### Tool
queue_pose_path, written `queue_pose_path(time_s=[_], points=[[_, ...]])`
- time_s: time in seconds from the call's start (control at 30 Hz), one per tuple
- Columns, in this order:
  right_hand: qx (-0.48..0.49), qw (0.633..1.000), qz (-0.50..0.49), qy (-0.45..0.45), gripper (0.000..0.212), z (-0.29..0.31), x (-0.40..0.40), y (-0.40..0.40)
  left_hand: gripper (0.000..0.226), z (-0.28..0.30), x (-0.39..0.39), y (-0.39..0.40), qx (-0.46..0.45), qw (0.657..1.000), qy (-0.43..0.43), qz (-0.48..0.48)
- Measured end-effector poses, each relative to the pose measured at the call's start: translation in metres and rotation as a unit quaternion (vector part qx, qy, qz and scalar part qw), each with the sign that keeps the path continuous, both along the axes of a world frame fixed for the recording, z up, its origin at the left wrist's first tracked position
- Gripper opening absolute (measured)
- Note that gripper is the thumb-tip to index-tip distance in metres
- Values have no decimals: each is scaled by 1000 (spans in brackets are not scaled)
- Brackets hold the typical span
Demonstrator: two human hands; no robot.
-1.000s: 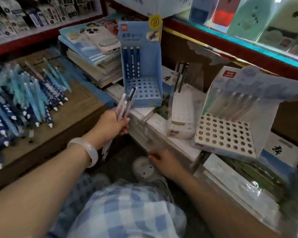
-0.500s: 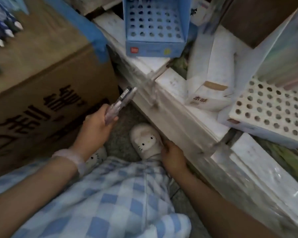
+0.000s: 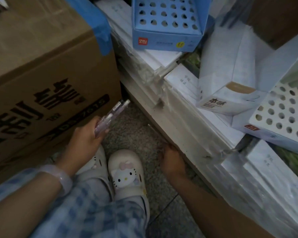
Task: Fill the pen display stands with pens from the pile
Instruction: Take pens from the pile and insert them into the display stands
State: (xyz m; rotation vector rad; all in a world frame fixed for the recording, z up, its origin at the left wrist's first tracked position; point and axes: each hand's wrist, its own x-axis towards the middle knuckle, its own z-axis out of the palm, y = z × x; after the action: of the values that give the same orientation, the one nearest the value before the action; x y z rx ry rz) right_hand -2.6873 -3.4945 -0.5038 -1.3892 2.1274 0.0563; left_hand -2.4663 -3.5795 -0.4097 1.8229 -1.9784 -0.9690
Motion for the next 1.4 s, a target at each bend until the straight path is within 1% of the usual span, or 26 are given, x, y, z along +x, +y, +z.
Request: queue_pose_path(time_s=[0.1, 0.2, 0.27, 0.3, 0.37, 0.4, 0.47, 0.5, 0.53, 0.57, 0.6, 0.63, 0.67, 0.73, 0.8, 0.9, 1.0, 1.03, 1.13, 1.23, 1.3, 1.37, 1.4], points=[[44, 996, 32, 76, 39, -14, 5, -14, 19, -9, 2, -4, 2, 1000, 2, -7], [54, 989, 38, 135, 45, -31, 14, -23, 28, -19, 0, -8, 13, 1000, -7, -2], [26, 988, 25, 149, 50, -41, 20, -26, 33, -25, -3, -8, 24, 1000, -9, 2], [17, 985, 35, 168, 50, -46, 21, -28, 31, -28, -4, -8, 26, 1000, -5, -4], [-1, 981, 50, 186, 42, -48, 21, -30, 24, -33, -6, -7, 28, 999, 6, -15], [-12, 983, 52, 176, 39, -45, 21, -32, 22, -35, -7, -7, 32, 999, 11, -17], [9, 986, 57, 159, 32, -41, 17, -35, 20, -36, -7, -6, 36, 999, 20, -19], [54, 989, 39, 132, 24, -36, 15, -38, 20, -35, -7, -6, 34, 999, 22, -19], [71, 994, 24, 78, 17, -39, 13, -40, 19, -33, -7, -6, 29, 999, 22, -19], [63, 998, 5, -12, 17, -39, 12, -39, 18, -30, -6, -5, 24, 999, 21, -19], [57, 990, -28, -125, 18, -34, 13, -39, 17, -25, -4, -4, 20, 1000, 17, -16], [51, 973, -68, -216, 17, -24, 15, -38, 16, -20, -2, -4, 19, 1000, 15, -13], [33, 954, -97, -280, 16, -11, 18, -36, 15, -12, 1, -4, 18, 1000, 13, -14], [21, 921, -126, -367, 17, 17, 23, -33, 15, 8, 6, -4, 4, 1000, 10, -25], [3, 898, -131, -421, 20, 47, 25, -27, 14, 33, 10, -3, -15, 999, 6, -33], [-41, 878, -110, -464, 14, 96, 24, -19, 9, 79, 13, -1, -54, 998, -12, -31], [-91, 867, -67, -485, 15, 149, 22, -10, 15, 129, 8, 5, -110, 993, -12, -35], [-115, 864, -49, -487, 17, 167, 19, -7, 17, 146, 5, 9, -127, 991, 0, -30], [-182, 861, 0, -475, 17, 224, 8, 1, 27, 186, -12, 18, -136, 989, 61, -15], [-270, 837, 34, -475, 25, 274, -9, 8, 23, 218, -40, 26, -178, 978, 108, -21], [-319, 827, 28, -463, 24, 303, -29, 13, 23, 237, -65, 32, -200, 970, 130, -40], [-363, 816, -4, -449, 17, 325, -53, 17, 13, 251, -88, 36, -211, 967, 131, -60], [-388, 813, -26, -433, 15, 332, -67, 19, 16, 257, -99, 36, -211, 965, 137, -70]])
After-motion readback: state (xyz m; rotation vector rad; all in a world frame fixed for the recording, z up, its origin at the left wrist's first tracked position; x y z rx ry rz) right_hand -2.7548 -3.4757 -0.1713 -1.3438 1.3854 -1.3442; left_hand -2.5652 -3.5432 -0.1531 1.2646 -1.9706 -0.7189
